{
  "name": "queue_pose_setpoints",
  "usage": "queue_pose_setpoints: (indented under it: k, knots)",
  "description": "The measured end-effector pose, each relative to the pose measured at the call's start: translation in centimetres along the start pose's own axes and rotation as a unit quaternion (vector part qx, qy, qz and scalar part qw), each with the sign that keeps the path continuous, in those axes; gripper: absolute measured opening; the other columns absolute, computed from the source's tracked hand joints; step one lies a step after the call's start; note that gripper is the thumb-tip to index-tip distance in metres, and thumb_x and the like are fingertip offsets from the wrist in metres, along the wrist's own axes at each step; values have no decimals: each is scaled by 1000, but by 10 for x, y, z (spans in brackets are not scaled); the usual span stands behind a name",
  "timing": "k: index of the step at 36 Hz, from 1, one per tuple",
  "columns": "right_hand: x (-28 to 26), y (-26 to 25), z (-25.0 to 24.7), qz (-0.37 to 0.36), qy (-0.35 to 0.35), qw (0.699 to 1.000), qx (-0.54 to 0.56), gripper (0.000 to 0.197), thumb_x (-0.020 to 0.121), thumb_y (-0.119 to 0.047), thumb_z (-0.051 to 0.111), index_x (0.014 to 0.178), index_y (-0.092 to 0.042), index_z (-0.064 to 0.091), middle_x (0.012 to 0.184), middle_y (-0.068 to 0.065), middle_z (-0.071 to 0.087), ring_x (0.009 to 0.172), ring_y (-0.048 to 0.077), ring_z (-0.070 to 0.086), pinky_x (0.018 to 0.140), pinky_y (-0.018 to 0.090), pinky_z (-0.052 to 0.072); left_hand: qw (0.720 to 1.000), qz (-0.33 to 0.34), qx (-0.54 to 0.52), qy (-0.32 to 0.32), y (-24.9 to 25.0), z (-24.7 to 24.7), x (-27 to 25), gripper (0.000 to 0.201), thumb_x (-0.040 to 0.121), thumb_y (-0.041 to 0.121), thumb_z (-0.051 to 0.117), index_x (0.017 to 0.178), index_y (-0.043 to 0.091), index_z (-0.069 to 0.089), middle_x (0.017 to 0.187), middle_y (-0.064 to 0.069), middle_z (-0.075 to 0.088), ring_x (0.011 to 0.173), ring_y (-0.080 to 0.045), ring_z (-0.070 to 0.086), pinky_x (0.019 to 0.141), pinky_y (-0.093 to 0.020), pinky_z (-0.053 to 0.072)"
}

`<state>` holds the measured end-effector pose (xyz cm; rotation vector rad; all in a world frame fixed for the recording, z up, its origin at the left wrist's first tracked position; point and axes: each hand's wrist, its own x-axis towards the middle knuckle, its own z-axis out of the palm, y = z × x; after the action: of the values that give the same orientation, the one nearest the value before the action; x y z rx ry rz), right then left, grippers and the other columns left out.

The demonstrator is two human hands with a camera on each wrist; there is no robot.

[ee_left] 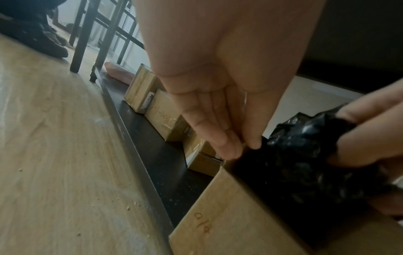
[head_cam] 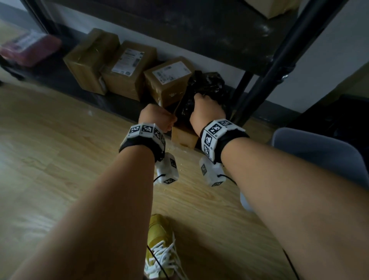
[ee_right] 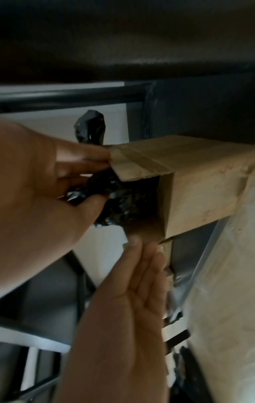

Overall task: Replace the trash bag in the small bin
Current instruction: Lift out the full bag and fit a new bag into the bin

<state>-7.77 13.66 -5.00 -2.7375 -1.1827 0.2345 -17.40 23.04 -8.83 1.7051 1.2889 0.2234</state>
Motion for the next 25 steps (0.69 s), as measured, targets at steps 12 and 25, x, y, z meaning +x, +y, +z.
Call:
queue_pose_setpoints:
  k: [12, 25]
  knots:
    - [-31, -14, -49, -101, 126, 978, 130, 36, 90, -5, 47, 125, -11, 49, 128, 10, 52, 107, 30, 59, 83, 37, 49, 1000, -2, 10, -18, 17, -17, -14, 21, 86, 14, 67, 106, 8, 70, 87, -11, 71, 77, -23, 68, 79, -33, 59]
    - [-92, 18, -91, -106, 70, 965, 231, 27, 84, -1, 49, 103, -14, 62, 105, 7, 66, 94, 24, 61, 73, 25, 43, 993, 64, 97, -10, 40, -34, -78, 85, 67, 21, 78, 142, 22, 39, 136, -4, 54, 120, -25, 55, 90, -33, 50]
